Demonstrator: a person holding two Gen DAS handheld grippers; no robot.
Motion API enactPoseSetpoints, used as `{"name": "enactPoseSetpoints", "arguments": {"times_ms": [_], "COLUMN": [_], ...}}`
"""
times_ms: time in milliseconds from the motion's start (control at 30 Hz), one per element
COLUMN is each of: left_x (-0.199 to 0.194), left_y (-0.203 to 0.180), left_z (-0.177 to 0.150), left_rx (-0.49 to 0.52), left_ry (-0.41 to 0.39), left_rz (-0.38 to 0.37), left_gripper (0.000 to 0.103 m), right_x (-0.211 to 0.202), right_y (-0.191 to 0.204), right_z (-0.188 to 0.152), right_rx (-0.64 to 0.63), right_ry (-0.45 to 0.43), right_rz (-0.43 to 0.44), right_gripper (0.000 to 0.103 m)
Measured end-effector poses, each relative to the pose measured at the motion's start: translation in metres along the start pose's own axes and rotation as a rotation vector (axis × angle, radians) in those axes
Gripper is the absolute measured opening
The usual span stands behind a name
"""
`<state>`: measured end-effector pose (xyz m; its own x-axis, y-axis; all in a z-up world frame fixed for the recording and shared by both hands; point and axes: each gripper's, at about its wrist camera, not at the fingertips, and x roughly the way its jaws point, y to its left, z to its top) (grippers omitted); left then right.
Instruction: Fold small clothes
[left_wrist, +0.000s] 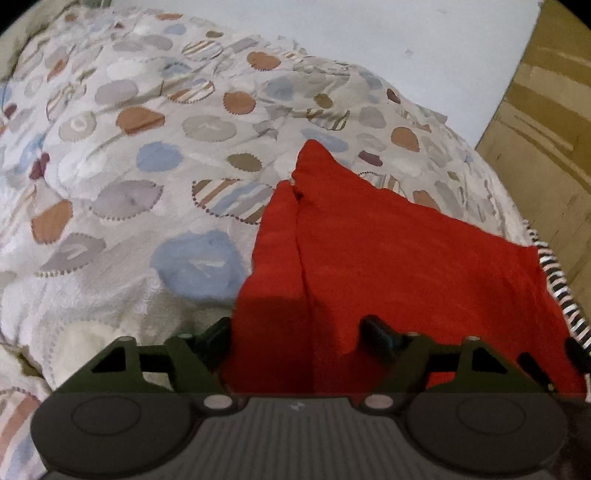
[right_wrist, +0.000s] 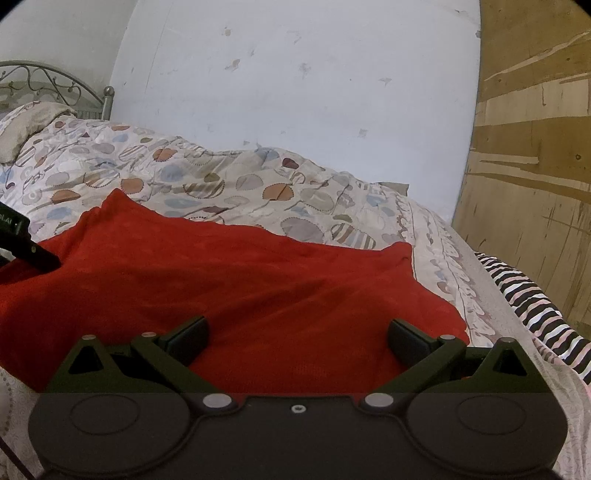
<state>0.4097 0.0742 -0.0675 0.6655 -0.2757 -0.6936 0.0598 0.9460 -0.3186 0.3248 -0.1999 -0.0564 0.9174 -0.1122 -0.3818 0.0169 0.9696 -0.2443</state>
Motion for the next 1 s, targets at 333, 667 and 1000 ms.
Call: {"name": "enactPoseSetpoints", "arguments": {"times_ms": [333, 667, 1000], "left_x": [0.003, -0.016, 0.002], "left_y": [0.034, 0.005, 0.018], "left_z": [-0.002, -0.001, 0.004], "left_rx": [-0.188, -0.061, -0.17], "left_ry": [0.016, -0.051, 0.047], "left_rz": [-0.118, -0.021, -0.04], "left_gripper": [0.069, 0.039, 0.054], "right_x": [0.0, 0.0, 0.0], "right_y": [0.0, 0.0, 0.001], "right_z": [0.0, 0.0, 0.0], "right_rx": [0.001, 0.001, 0.002], "right_ry": [0.0, 0.0, 0.0], "right_rz": [0.0, -0.001, -0.002], "right_gripper": [0.103, 0.103, 0.103]}}
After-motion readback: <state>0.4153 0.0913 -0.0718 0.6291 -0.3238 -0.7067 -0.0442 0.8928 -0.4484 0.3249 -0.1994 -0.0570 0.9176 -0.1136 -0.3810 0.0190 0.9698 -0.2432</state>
